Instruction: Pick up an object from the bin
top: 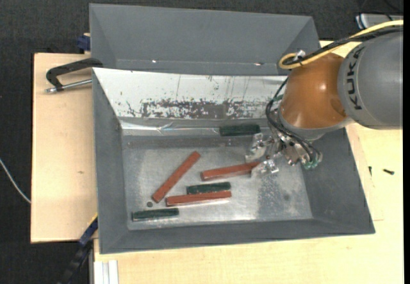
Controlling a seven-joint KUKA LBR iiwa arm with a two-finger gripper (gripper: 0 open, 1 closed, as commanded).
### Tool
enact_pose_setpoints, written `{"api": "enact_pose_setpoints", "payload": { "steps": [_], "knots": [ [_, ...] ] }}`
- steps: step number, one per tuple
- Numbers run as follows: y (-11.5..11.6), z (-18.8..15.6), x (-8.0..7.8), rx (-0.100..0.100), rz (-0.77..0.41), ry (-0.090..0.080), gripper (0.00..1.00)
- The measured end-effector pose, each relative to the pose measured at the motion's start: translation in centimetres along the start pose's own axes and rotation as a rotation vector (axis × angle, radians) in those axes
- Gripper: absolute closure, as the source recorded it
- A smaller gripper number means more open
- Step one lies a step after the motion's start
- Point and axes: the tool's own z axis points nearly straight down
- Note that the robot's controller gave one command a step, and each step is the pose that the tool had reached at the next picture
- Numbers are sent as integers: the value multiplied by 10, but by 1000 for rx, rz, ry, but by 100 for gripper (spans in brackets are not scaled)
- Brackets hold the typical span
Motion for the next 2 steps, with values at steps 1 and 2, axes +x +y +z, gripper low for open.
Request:
{"api": "enact_pose_setpoints", "payload": {
  "steps": [1,2],
  "knots": [
    [0,0,0,0,0,0,100],
    [9,-184,-8,4,-15,-21,100]
  ]
}}
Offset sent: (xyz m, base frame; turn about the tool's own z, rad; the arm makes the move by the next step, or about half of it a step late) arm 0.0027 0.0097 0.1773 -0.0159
